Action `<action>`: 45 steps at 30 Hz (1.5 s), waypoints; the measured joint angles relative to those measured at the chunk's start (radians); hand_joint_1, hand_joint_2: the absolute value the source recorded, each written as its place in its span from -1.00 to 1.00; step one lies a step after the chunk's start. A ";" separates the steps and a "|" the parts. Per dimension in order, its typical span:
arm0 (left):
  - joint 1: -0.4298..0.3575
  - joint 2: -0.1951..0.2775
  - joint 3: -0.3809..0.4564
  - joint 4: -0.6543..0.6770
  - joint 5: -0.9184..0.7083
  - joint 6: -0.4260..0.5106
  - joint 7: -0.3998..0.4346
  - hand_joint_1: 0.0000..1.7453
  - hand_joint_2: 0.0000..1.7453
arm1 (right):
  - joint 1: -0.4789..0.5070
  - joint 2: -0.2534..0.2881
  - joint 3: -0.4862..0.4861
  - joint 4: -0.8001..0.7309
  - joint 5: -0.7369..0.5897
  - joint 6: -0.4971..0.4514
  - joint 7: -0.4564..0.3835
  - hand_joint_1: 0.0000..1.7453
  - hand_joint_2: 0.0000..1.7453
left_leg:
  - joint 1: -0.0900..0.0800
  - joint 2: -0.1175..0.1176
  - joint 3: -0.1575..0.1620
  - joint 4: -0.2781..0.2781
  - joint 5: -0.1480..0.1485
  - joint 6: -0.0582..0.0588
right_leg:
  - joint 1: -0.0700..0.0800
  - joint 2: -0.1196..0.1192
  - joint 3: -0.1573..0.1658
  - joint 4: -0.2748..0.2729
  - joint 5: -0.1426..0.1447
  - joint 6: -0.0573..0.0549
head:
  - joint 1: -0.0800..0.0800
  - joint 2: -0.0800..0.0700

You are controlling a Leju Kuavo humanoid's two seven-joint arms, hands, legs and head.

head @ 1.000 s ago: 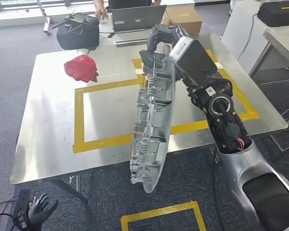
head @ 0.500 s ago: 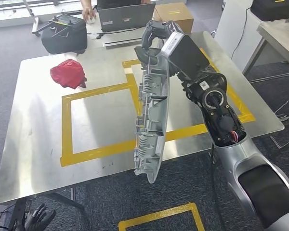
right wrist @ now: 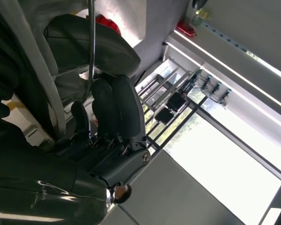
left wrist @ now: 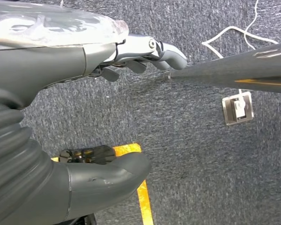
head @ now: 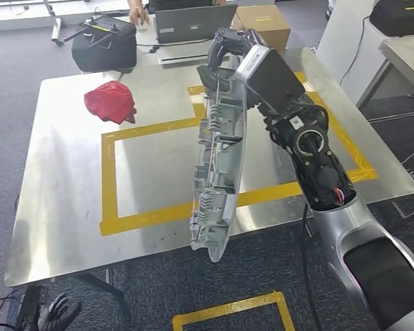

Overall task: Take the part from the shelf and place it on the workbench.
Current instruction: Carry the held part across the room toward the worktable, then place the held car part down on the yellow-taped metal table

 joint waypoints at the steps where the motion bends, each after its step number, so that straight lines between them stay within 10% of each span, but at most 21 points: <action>1: 0.001 0.000 0.000 0.000 0.000 0.000 0.000 -1.00 1.00 | -0.001 0.000 0.000 0.002 0.002 0.000 0.000 1.00 1.00 | 0.000 0.000 0.000 0.000 0.000 0.000 | 0.000 0.000 0.000 0.000 0.000 0.000 | 0.000 0.000; 20: 0.043 -0.011 0.000 0.001 -0.015 -0.031 0.014 -1.00 1.00 | -0.107 -0.029 -0.036 0.137 0.072 -0.003 0.003 1.00 1.00 | 0.001 0.002 0.002 -0.002 0.000 0.000 | -0.002 0.001 -0.001 0.000 0.001 0.004 | -0.008 0.000; 45: 0.021 -0.032 -0.012 0.001 -0.021 -0.051 0.030 -1.00 1.00 | -0.541 -0.074 -0.006 0.835 0.356 -0.044 -0.002 1.00 1.00 | 0.001 0.003 0.004 -0.003 0.000 0.000 | -0.002 0.003 0.000 0.000 0.001 0.004 | -0.007 0.000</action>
